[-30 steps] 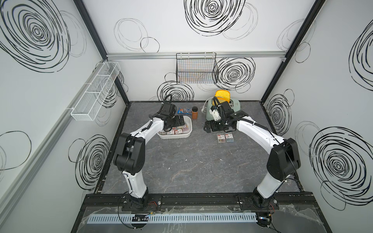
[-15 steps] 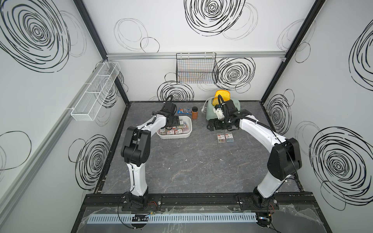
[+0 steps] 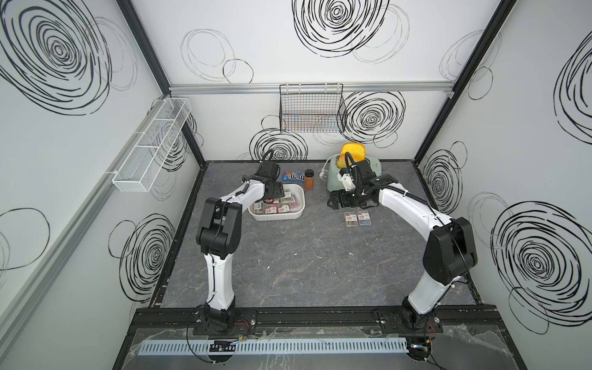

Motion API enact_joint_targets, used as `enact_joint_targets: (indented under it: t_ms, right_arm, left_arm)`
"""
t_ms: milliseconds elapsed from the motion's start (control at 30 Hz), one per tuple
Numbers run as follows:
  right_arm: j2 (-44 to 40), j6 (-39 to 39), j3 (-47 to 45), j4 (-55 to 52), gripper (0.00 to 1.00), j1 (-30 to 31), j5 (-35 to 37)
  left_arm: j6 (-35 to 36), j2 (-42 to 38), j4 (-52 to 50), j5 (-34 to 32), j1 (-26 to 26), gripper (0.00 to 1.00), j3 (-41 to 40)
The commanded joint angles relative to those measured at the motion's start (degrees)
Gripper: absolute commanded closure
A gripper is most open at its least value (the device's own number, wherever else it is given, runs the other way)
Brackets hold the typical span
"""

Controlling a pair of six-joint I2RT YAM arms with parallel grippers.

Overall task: Take the paper clips out of the storage box
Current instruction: Pick up the boxed paper clips from the storage box.

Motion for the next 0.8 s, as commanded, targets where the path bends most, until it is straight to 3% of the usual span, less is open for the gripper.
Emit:
enact_joint_targets:
  t_ms: [0, 233, 567, 767]
  right_arm:
    - [0.5, -0.7, -0.4, -0.1, 0.01, -0.5, -0.7]
    - [0.6, -0.6, -0.6, 0.0, 0.01, -0.6, -0.9]
    - [1.0, 0.2, -0.2, 1.1, 0.01, -0.7, -2.7]
    - [1.7, 1.4, 1.8, 1.6, 0.01, -0.8, -8.5]
  left_arm:
    - [0.7, 2.1, 0.6, -0.8, 0.6, 0.12, 1.8]
    - [2.2, 2.9, 0.6, -0.9, 0.6, 0.17, 1.8]
    - [4.0, 1.5, 1.4, 0.5, 0.7, 0.44, 0.7]
    - [6.1, -5.8, 7.7, 7.8, 0.7, 0.5, -4.7]
